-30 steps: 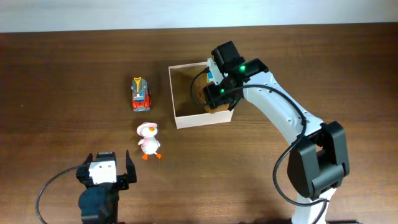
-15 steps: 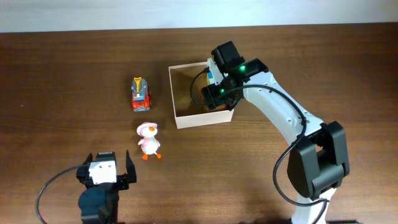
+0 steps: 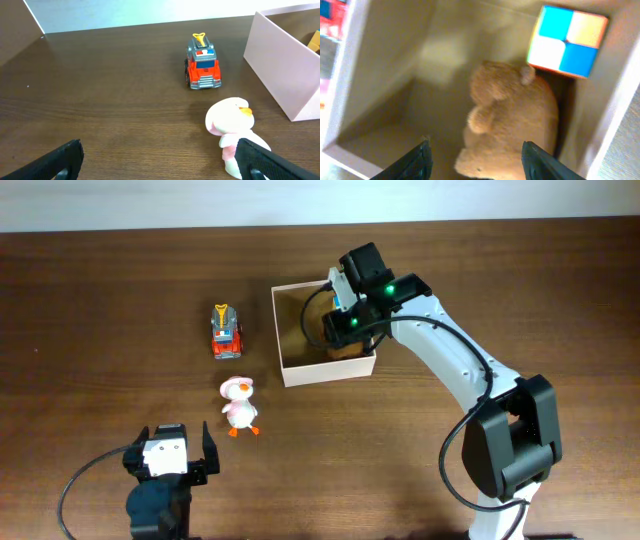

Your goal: Pack container

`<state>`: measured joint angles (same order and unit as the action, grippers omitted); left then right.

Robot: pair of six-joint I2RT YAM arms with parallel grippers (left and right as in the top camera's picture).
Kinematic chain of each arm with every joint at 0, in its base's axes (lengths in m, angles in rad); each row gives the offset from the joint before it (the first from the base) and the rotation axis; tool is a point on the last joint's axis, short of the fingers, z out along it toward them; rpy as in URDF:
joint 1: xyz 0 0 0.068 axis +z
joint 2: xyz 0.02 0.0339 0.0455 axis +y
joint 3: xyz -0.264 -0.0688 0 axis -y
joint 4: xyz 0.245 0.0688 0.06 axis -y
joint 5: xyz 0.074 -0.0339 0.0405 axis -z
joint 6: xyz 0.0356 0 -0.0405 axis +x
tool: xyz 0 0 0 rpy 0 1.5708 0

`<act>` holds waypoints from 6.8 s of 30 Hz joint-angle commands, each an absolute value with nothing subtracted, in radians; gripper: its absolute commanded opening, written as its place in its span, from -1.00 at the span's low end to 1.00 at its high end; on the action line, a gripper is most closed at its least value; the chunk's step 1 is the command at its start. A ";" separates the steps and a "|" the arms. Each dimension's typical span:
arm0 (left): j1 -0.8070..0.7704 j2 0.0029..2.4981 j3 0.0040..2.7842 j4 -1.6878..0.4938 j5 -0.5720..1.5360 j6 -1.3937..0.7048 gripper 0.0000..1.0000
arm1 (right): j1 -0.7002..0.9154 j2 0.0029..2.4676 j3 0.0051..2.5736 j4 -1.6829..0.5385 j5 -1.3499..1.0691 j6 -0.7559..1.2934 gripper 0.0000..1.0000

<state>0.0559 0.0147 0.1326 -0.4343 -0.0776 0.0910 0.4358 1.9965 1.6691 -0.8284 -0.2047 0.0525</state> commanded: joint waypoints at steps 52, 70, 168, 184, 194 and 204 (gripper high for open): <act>0.061 0.011 0.127 -0.432 -0.067 0.110 0.99 | 0.496 2.082 1.888 -0.895 -0.192 -0.022 0.52; 0.061 0.011 0.127 -0.432 -0.067 0.110 0.99 | 0.311 2.082 2.197 -1.180 0.088 0.092 0.63; 0.061 0.011 0.127 -0.432 -0.067 0.110 0.99 | -0.169 1.971 1.773 -1.349 0.112 0.217 0.98; 0.061 0.011 0.127 -0.432 -0.067 0.110 0.99 | -0.210 1.971 1.518 -1.197 0.060 0.191 0.98; 0.061 0.011 0.127 -0.432 -0.067 0.110 0.99 | -0.210 1.971 1.457 -1.080 0.012 0.108 0.98; 0.061 0.011 0.127 -0.432 -0.067 0.110 0.99 | -0.199 1.971 1.604 -1.089 0.015 0.014 0.97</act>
